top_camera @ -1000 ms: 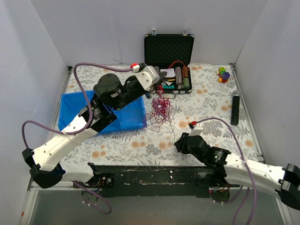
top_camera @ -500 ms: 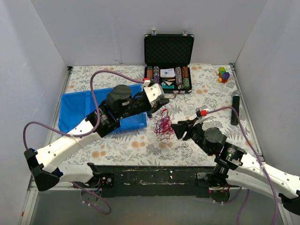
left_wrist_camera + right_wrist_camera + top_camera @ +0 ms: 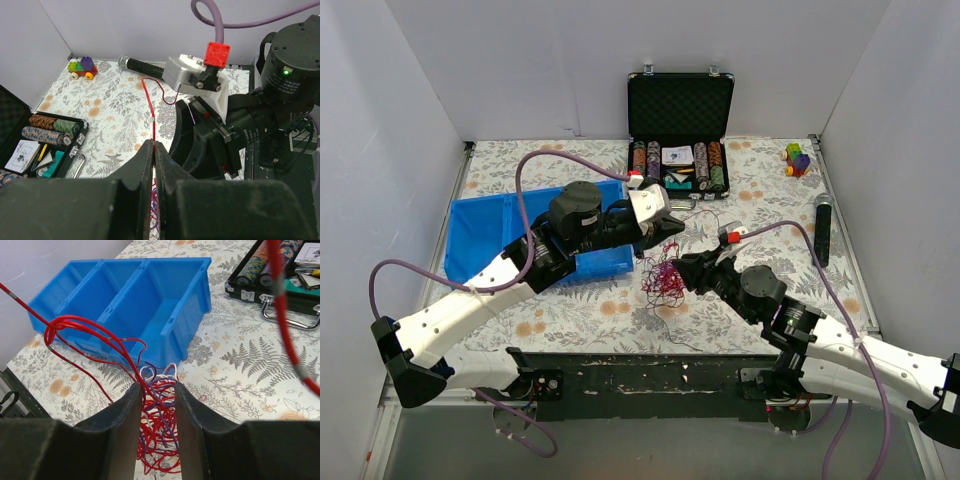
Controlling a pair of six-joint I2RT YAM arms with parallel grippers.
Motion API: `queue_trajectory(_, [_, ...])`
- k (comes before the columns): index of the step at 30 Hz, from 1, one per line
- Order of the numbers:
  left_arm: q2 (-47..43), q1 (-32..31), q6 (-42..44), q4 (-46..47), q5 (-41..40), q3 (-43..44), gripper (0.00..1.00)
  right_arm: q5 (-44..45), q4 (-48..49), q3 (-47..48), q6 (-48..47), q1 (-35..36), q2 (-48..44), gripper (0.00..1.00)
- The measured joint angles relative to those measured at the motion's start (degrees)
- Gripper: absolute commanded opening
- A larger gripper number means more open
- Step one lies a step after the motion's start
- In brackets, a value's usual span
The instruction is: Untangle the cables
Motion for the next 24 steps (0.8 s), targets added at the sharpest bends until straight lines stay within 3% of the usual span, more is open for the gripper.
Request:
queue_trajectory(4, [-0.02,0.00,-0.04,0.00,0.37,0.00,0.00,-1.27,2.36,0.00,0.07,0.00,1.95,0.34])
queue_trajectory(11, [-0.28,0.00,-0.07,-0.07,0.42,0.00,0.00,-1.57,5.60,0.00,0.55,0.00,4.35,0.01])
queue_trajectory(24, [-0.90,0.04,4.94,0.76,-10.95,0.00,0.00,0.26,3.91,-6.80,7.08,0.00,-4.13,0.01])
